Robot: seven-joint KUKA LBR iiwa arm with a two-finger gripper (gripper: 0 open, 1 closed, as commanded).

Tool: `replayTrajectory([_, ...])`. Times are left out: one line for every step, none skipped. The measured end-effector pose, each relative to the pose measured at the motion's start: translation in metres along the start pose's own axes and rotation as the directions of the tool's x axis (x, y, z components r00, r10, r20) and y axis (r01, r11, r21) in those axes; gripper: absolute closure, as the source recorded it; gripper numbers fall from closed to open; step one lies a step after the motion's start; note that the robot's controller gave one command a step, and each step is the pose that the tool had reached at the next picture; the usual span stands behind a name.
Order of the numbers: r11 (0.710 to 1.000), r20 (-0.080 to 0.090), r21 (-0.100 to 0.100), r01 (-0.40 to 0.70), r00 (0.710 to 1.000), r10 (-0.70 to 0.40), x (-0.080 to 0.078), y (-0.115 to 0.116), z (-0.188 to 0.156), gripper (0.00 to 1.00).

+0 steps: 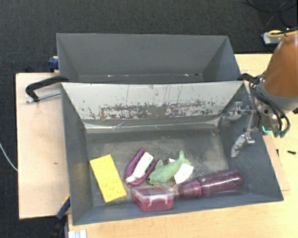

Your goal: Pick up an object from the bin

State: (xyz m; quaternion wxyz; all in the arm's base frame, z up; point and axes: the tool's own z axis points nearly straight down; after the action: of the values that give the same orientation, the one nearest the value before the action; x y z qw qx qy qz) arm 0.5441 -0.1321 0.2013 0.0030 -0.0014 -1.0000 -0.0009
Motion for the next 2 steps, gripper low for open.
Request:
replayTrajectory([1.000, 0.009, 0.002, 0.002, 1.000, -0.002, -0.002, 0.001, -0.005, 0.00])
replayTrajectory([0.995, 0.014, 0.005, 0.095, 0.995, -0.095, 0.013, 0.013, 0.005, 0.00])
